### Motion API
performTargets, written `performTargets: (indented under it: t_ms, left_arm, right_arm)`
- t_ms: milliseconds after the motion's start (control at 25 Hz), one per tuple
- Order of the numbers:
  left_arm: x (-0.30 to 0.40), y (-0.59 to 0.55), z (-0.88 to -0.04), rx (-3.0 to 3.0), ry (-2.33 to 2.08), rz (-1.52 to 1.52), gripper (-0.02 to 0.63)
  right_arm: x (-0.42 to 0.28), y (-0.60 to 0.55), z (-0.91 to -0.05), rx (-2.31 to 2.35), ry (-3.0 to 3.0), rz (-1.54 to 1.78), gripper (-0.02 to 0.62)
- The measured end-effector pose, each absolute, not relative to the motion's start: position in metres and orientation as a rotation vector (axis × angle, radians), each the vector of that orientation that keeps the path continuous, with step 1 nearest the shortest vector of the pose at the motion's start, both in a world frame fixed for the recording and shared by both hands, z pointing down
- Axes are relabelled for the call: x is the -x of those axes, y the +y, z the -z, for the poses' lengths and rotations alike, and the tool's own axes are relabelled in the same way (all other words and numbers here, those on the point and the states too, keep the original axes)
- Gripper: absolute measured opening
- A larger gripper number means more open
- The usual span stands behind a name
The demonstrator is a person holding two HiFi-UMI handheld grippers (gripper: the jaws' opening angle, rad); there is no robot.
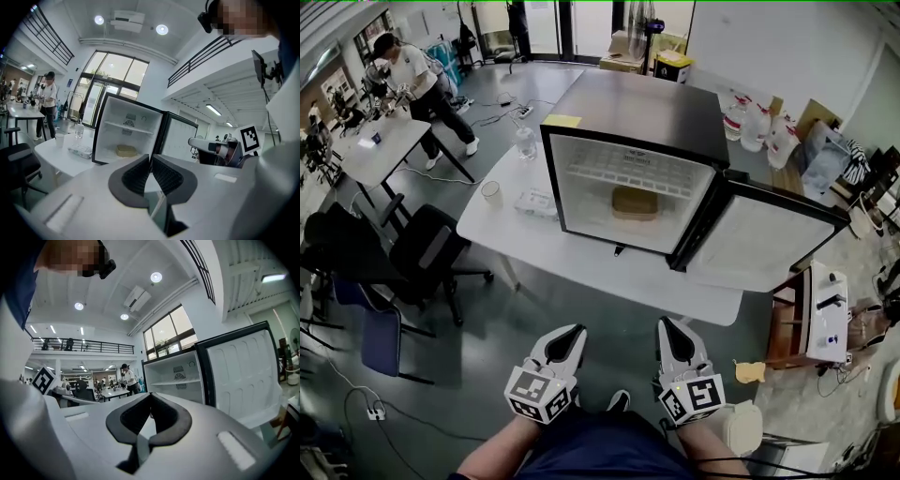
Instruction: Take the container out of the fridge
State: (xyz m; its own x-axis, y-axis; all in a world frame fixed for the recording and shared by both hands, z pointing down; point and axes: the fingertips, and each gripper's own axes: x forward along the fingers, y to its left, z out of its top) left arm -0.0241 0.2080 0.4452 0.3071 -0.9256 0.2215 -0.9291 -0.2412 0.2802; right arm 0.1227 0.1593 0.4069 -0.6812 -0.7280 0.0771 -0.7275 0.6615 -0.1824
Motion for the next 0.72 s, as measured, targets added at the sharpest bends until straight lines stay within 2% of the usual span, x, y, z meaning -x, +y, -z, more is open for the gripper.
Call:
performTargets:
  t_ms: [320, 720]
  left_arm:
    - [0.001, 0.213, -0.453, -2.179, -1.701, -0.034, 0.025]
    - [0.007, 0.170, -0.466, -2.203, -1.657, -0.055, 0.025]
  right_arm:
    - [-0.139, 0.153, -0.424, 1.180, 2.893, 0.384, 0.006]
    - [-0.131, 0.117, -0.442, 1.222, 2.892, 0.436, 0.006]
